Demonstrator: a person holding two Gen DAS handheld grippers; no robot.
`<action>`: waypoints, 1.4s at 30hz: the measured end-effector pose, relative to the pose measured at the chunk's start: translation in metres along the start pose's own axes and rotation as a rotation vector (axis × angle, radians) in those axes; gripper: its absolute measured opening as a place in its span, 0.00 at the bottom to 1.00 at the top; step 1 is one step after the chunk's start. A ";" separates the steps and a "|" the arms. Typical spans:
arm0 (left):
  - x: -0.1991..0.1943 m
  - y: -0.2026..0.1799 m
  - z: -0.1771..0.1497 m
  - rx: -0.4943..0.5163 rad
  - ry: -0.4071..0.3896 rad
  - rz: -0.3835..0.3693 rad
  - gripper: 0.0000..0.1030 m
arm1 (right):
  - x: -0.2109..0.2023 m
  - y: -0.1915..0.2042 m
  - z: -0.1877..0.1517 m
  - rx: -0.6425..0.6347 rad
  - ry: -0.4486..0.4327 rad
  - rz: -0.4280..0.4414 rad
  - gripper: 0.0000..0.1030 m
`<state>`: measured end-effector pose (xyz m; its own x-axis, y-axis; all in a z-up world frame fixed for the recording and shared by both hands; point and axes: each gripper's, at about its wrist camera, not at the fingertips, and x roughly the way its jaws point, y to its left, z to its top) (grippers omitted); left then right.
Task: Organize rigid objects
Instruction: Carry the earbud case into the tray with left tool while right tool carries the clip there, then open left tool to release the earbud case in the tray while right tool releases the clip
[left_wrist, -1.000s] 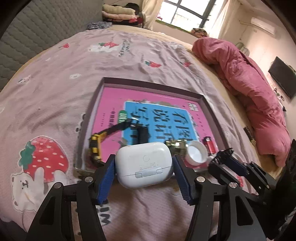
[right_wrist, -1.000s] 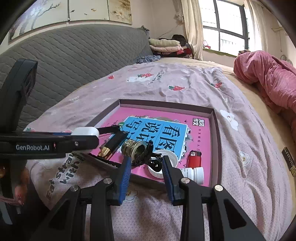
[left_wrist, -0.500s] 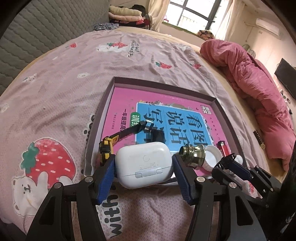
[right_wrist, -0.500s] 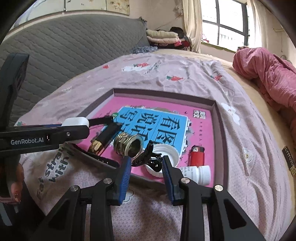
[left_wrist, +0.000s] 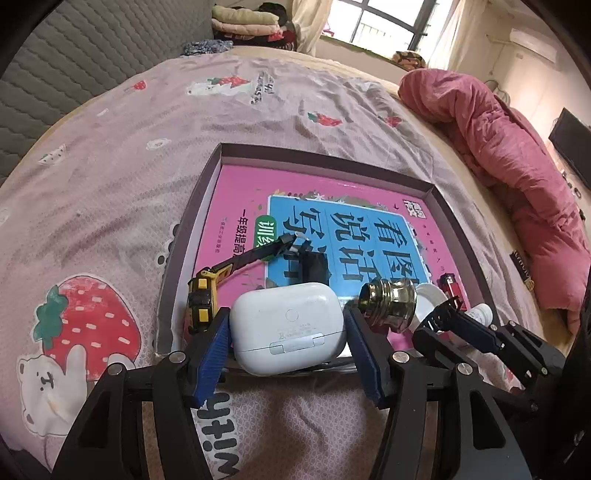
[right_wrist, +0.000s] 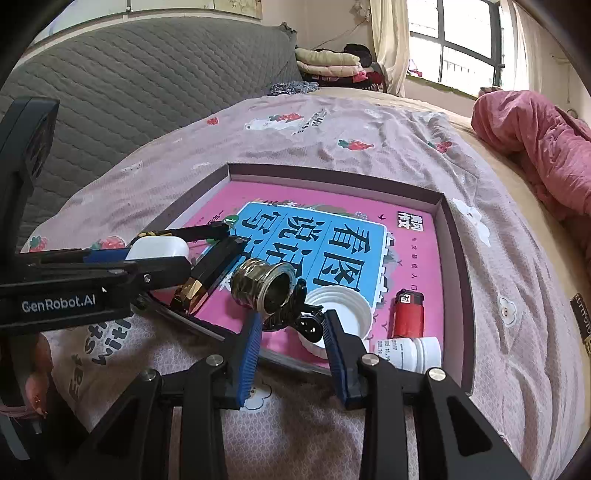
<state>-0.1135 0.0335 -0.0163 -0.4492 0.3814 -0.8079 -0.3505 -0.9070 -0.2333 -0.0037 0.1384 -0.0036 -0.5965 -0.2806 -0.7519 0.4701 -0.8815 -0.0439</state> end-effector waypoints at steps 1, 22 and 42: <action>0.002 0.000 0.000 -0.001 0.007 -0.003 0.61 | 0.001 0.000 0.000 -0.001 0.002 0.000 0.34; 0.007 0.001 0.003 -0.005 0.040 0.002 0.61 | -0.002 0.000 0.003 0.024 0.009 0.023 0.34; 0.009 0.000 0.002 0.001 0.041 0.010 0.62 | -0.018 -0.006 0.002 0.062 -0.023 0.031 0.40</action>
<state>-0.1193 0.0376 -0.0218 -0.4189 0.3652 -0.8314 -0.3475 -0.9104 -0.2248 0.0033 0.1481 0.0116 -0.5975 -0.3163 -0.7368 0.4480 -0.8938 0.0204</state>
